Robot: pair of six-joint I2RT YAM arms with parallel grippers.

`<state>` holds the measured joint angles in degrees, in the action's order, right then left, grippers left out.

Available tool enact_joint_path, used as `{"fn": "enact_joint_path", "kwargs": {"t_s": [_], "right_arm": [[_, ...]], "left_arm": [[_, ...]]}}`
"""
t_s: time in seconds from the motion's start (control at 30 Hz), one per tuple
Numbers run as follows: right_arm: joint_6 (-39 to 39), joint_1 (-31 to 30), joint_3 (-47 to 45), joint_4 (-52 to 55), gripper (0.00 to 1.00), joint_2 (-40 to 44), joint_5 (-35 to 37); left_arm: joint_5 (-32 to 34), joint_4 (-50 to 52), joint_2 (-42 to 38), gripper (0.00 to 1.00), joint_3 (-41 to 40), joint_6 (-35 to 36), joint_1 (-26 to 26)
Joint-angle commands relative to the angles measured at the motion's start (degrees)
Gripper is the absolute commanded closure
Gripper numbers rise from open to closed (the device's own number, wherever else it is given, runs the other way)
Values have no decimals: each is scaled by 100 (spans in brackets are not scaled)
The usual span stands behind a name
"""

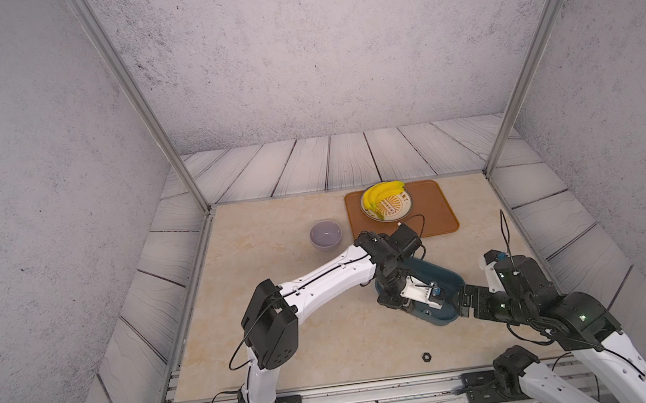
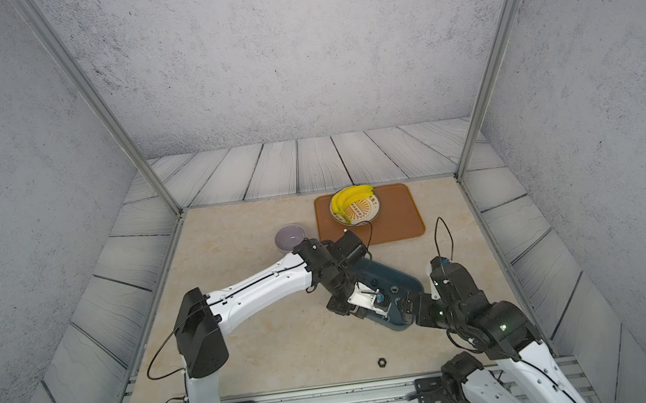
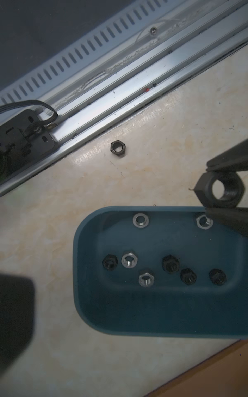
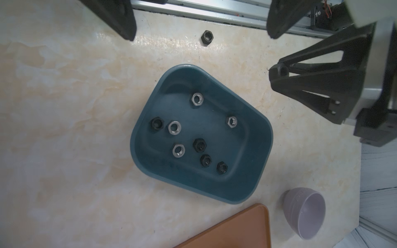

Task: Put the nuts on the desktop into the storage box
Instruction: Pick up the nut from the center of the board, then place the nut in the storage box.

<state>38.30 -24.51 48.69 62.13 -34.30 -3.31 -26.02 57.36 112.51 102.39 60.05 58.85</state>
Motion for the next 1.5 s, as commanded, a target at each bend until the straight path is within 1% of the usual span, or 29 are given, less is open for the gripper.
{"fn": "enact_joint_path", "kwargs": {"t_s": [0.0, 0.2, 0.43, 0.6, 0.7, 0.97, 1.2, 1.47], "right_arm": [[-31, 14, 107, -259, 1, 38, 443], [43, 11, -125, -604, 1, -42, 592], [-125, 8, -407, -1107, 1, -604, 59], [-130, 12, -581, -1392, 1, -744, 23], [-95, 8, -644, -1439, 1, -746, 104], [75, 8, -850, -1379, 1, -275, 562], [178, 12, -858, -1206, 1, 103, 858], [333, 9, -912, -1142, 1, 576, 1008]], "left_arm": [[-101, 179, 220, 77, 271, -100, -158], [53, 2, 707, 77, 579, -154, -455], [19, -34, 1423, 77, 1154, -256, -702], [31, -22, 1891, 77, 1556, -256, -778], [44, -75, 2087, 77, 1653, -283, -807], [166, -174, 2274, 77, 1533, -169, -815], [229, -339, 2429, 76, 1510, -197, -817], [345, -476, 2590, 76, 1521, -266, -831]]}}
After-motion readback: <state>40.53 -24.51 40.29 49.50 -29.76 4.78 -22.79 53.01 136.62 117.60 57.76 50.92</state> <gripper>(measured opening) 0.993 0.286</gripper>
